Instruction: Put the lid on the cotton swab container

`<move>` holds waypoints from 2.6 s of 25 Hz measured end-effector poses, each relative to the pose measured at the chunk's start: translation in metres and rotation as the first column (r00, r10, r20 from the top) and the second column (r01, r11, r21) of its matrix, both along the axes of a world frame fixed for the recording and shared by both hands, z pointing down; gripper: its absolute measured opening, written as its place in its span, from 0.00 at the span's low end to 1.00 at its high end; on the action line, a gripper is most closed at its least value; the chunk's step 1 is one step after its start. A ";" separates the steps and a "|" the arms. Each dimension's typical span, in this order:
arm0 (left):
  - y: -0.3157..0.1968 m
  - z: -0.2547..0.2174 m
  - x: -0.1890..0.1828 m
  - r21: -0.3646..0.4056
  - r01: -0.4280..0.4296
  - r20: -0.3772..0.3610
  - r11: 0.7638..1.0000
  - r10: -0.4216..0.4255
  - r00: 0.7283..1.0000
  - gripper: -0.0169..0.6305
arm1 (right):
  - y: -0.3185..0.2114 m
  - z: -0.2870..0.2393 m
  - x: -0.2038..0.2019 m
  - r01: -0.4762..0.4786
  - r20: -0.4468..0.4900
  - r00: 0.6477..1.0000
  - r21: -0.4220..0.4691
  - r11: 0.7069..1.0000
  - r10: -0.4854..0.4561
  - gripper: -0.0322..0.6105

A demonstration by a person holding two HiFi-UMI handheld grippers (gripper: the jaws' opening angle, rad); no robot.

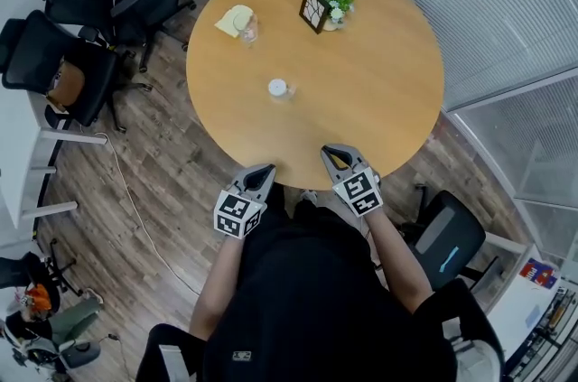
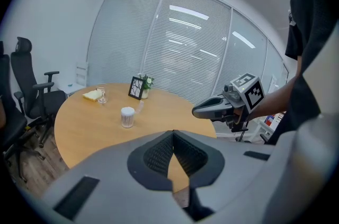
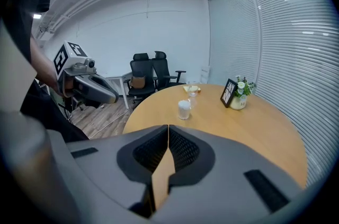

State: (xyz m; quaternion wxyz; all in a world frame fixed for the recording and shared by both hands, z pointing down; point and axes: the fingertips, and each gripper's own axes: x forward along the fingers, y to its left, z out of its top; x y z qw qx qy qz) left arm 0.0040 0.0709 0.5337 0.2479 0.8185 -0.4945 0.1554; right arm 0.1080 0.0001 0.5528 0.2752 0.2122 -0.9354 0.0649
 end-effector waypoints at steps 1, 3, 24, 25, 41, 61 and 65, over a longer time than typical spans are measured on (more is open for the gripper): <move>-0.002 0.002 -0.003 -0.002 -0.004 -0.004 1.000 0.004 1.000 0.04 | 0.000 0.002 -0.001 -0.004 -0.007 1.000 -0.004 1.000 0.004 0.06; -0.008 0.004 -0.011 -0.005 -0.015 -0.011 1.000 0.015 1.000 0.04 | -0.003 0.005 -0.005 -0.014 -0.021 1.000 -0.009 1.000 0.014 0.06; -0.109 0.025 -0.089 -0.015 -0.209 -0.098 0.978 0.207 0.974 0.04 | -0.051 0.015 -0.056 -0.200 -0.141 0.971 -0.029 0.979 0.195 0.06; -0.113 0.028 -0.090 -0.014 -0.226 -0.103 0.974 0.223 0.969 0.04 | -0.054 0.015 -0.058 -0.216 -0.145 0.967 -0.023 0.976 0.211 0.06; -0.163 0.073 -0.114 -0.091 -0.343 -0.046 0.935 0.340 0.939 0.04 | -0.073 0.018 -0.081 -0.363 -0.093 0.929 -0.061 0.930 0.357 0.06; -0.194 0.131 -0.093 -0.192 -0.382 -0.002 0.904 0.389 0.921 0.04 | -0.108 0.038 -0.087 -0.318 -0.116 0.944 -0.065 0.946 0.310 0.06; -0.197 0.143 -0.084 -0.212 -0.423 0.018 0.881 0.437 0.900 0.22 | -0.105 0.043 -0.090 -0.291 -0.136 0.950 -0.060 0.955 0.281 0.06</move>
